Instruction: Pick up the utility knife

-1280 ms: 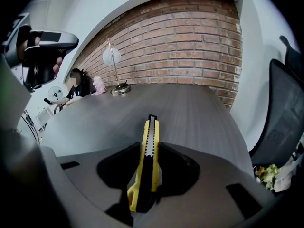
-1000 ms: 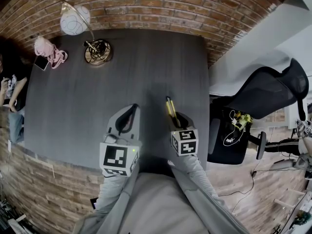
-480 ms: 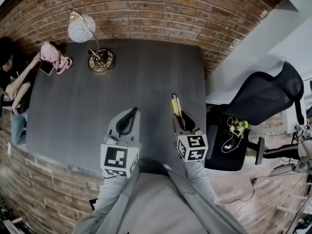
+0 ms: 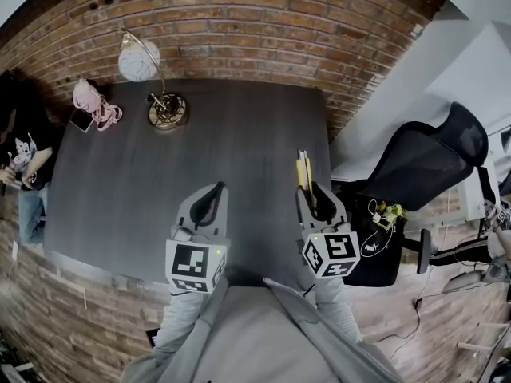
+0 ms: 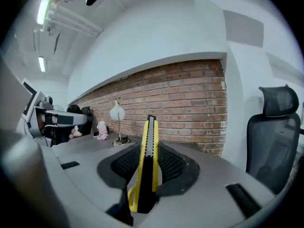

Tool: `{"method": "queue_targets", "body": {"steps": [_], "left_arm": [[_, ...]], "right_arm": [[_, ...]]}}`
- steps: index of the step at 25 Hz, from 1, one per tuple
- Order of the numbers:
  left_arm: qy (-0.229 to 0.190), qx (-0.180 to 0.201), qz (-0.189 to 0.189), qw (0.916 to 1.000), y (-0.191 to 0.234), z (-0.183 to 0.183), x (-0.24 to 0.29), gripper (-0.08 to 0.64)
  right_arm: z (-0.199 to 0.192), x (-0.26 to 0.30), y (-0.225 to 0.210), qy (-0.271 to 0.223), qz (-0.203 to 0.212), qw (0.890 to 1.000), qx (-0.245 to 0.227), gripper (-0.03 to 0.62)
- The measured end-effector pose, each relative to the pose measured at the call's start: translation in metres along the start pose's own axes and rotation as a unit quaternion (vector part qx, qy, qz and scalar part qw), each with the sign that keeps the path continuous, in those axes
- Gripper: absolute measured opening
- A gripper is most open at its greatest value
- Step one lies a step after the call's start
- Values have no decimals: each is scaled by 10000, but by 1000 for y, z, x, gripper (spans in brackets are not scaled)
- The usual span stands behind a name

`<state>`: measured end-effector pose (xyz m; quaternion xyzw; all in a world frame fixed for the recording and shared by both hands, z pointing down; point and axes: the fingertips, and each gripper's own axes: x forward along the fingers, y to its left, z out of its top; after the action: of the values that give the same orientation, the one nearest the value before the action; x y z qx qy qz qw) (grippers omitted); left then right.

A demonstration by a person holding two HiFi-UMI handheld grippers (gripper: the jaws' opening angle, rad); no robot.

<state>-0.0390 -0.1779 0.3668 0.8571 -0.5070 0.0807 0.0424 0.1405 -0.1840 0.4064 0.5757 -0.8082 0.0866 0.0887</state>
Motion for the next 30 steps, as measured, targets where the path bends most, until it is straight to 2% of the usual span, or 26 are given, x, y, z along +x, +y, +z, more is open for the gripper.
{"method": "queue_targets", "body": {"steps": [14,30], "left_arm": [[-179,52,169,9997,0,8,-26,18],[-111,35,359,9993,17,4,-34,18]], "right_arm": [[56,-63,0,-827,-120,9962,-265,129],[59,-70,5,-910,-74,9956,-196,129]]}}
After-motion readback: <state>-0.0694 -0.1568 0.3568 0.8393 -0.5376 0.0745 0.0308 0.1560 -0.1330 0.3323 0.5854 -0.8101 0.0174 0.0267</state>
